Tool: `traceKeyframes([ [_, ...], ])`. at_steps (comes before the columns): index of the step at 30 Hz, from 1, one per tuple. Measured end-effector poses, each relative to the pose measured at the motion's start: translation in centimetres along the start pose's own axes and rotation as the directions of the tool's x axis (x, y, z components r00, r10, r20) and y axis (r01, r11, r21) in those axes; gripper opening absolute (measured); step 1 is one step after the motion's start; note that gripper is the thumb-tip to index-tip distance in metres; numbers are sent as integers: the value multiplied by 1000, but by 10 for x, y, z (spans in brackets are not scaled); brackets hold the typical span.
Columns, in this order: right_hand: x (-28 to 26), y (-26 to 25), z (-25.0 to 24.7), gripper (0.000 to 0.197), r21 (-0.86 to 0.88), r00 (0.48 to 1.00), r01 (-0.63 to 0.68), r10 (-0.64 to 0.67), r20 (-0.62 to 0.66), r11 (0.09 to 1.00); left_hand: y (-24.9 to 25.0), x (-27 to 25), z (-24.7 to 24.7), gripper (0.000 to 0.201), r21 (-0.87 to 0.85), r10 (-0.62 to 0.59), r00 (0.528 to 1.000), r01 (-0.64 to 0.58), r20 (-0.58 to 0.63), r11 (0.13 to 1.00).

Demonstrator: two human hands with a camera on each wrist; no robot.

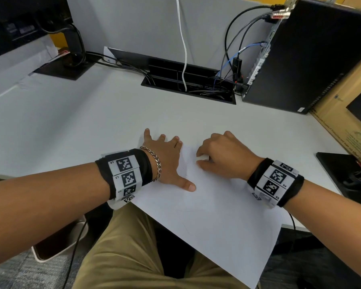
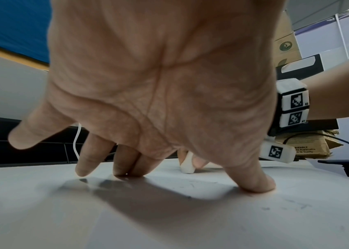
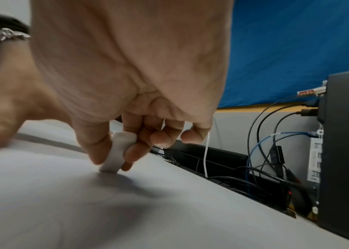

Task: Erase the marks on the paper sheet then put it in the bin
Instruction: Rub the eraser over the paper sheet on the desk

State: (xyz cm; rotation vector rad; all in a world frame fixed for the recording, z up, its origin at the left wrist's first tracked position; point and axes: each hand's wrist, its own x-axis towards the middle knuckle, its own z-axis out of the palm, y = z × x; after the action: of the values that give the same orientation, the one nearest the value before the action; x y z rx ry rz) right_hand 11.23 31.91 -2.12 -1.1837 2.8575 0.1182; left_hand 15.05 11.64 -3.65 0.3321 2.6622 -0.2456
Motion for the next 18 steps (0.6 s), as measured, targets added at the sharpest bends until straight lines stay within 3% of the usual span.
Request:
traceKeyframes([
  [11, -18, -13, 9, 35, 49, 998, -66, 66, 6, 997, -7, -5, -1, 148, -20, 7, 1000, -7, 2, 1000],
  [18, -26, -1, 11, 23, 81, 998, -63, 63, -3, 995, -26, -14, 0, 139, -80, 58, 998, -55, 34, 995],
])
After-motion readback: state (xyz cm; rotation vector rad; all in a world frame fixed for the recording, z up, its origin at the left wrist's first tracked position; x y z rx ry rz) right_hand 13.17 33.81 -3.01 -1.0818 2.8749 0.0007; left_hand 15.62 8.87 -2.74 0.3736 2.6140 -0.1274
